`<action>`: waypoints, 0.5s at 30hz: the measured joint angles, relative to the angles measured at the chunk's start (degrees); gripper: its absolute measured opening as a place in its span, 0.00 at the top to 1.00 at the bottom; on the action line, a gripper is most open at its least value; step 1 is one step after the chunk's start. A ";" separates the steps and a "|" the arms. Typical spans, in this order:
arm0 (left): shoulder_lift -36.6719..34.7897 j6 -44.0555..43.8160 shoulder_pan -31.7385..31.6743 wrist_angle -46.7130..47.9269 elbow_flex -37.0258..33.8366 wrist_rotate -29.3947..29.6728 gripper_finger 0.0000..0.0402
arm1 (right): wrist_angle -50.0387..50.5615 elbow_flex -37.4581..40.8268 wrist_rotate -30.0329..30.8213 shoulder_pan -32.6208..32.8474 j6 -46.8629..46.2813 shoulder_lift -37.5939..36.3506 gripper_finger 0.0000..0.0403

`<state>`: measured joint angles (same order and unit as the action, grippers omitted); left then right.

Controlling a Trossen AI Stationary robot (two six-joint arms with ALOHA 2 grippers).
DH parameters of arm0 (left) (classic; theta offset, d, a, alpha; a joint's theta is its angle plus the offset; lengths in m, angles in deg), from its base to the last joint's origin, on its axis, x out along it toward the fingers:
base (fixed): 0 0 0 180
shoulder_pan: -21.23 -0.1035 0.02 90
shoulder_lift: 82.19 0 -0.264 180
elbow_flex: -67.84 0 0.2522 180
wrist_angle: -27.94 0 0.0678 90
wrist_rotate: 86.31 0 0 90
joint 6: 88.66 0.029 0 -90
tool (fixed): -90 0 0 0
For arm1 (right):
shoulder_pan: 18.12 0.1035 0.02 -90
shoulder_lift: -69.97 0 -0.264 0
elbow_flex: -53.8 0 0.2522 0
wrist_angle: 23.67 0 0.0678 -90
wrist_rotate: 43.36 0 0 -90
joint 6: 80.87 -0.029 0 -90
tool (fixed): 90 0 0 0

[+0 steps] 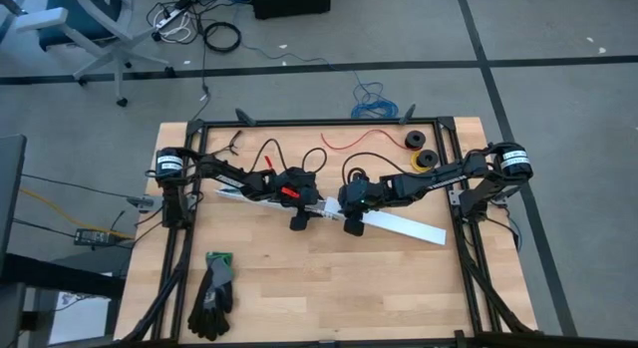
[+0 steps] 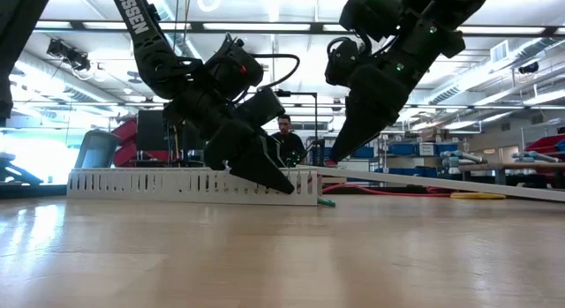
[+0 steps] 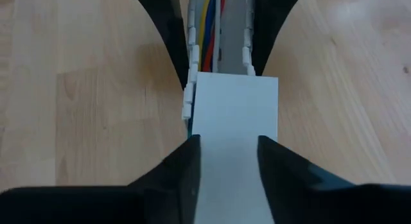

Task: Ziptie cables
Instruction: Close the white cable duct

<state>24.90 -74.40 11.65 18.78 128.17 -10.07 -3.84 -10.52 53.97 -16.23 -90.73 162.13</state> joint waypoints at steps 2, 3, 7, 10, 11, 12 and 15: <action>0.00 0.00 0.00 0.02 0.00 0.00 0.39 | 0.01 0.00 0.00 0.00 0.00 0.00 0.59; 0.00 -0.02 0.00 0.02 0.00 -0.01 0.39 | 0.02 0.00 0.00 0.00 0.00 0.00 0.56; 0.00 -0.11 0.00 0.04 0.00 0.00 0.39 | 0.04 0.00 0.00 0.00 -0.11 0.05 0.43; 0.00 -0.13 0.00 0.06 0.00 0.00 0.39 | 0.68 0.02 -0.02 0.00 -0.45 0.58 0.34; 0.00 -0.13 0.00 0.08 0.00 0.00 0.39 | 1.05 0.06 -0.02 0.00 -0.67 0.59 0.32; 0.00 -0.13 0.00 0.11 0.00 0.00 0.39 | 1.16 0.07 -0.02 0.00 -1.09 0.59 0.29; 0.00 -0.13 0.00 0.11 0.00 0.00 0.39 | 1.86 0.09 -0.02 0.00 -2.56 0.59 0.22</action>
<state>24.90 -74.53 11.65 18.89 128.17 -10.07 -1.99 -10.44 53.95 -16.23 -93.29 162.72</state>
